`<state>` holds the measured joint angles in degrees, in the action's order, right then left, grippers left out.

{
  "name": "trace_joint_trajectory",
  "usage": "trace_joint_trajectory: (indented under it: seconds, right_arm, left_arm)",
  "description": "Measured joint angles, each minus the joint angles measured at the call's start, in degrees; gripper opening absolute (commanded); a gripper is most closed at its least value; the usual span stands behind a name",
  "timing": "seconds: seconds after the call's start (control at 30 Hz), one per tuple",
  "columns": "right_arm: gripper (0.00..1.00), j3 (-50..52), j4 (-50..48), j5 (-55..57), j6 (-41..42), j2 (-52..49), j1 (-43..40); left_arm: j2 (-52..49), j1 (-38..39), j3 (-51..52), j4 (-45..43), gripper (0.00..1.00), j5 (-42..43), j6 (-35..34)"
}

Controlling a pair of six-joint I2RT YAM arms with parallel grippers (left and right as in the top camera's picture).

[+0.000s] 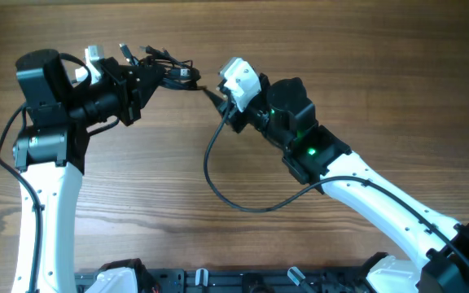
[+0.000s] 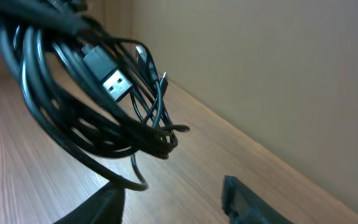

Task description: Untangle cables

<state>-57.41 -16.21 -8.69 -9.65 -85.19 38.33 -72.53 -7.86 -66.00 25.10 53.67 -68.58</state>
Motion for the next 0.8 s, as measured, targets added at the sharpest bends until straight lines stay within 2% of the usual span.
trace_joint_trajectory:
  seconds: [0.07, 0.1, 0.17, 0.2, 0.23, 0.37, 0.43, 0.53, 0.57, 0.63, 0.7, 0.73, 0.77, 0.8]
  right_arm:
    - [0.46, 0.00, -0.63, -0.04, 2.45, 0.00, 0.00]
    - [0.40, 0.00, -0.66, -0.33, 3.82, 0.00, 0.00]
    - [0.38, 0.00, -0.90, -0.74, 5.09, 0.00, 0.09]
    - [0.30, 0.00, -1.11, -0.92, 5.53, 0.00, 0.33]
    - [0.04, 0.00, -1.62, -1.09, 5.86, 0.00, 1.01]
    - [0.04, 0.00, -2.27, -1.33, 6.86, -0.02, 2.32]
    - [0.04, -0.26, 2.36, 2.73, 7.98, -0.02, 2.56]
    - [0.04, -2.10, 19.06, 17.57, 8.52, 0.15, 4.52]
    - [0.04, -2.62, 27.63, 27.52, 9.51, 0.63, 4.87]
    - [0.04, -2.67, 36.87, 43.39, 12.72, 0.63, 4.68]
    - [0.04, -2.21, 38.73, 51.89, 14.93, 0.61, 4.02]
    - [0.13, -1.99, 37.75, 53.51, 15.69, 0.59, 3.67]
    - [0.34, -1.90, 36.81, 53.62, 16.09, 0.59, 3.45]
    - [0.65, -1.75, 34.99, 51.60, 16.04, 0.59, 2.93]
  left_arm:
    - [0.00, 0.00, 0.00, 0.02, 0.04, 0.46, 0.00]
    - [0.00, 0.00, 0.00, 0.00, 0.04, 0.79, 0.00]
    - [0.00, 0.00, 0.00, 0.02, 0.04, 1.38, 0.00]
    - [0.00, 0.02, 0.00, 0.00, 0.04, 1.64, 0.00]
    - [0.00, 0.02, 0.00, 0.00, 0.04, 1.99, 0.00]
    - [0.00, 0.63, 0.00, -0.17, 0.04, 3.28, 0.00]
    - [0.00, 0.85, 0.00, -0.07, 0.04, 3.61, 0.00]
    - [-0.46, 2.23, 0.28, 0.90, 0.04, 3.61, 0.39]
    - [-1.05, 2.62, 0.87, 1.07, 0.04, 3.67, 0.44]
    - [-1.14, 2.69, 1.05, 1.07, 0.04, 3.93, 0.42]
    - [-1.14, 2.75, 1.03, 0.79, 0.04, 4.98, 0.42]
    - [-1.14, 2.73, 1.03, 0.63, 0.04, 5.03, 0.42]
    - [-1.11, 2.73, 1.03, 0.52, 0.04, 5.20, 0.42]
    - [-1.11, 2.69, 1.03, 0.46, 0.04, 5.18, 0.42]
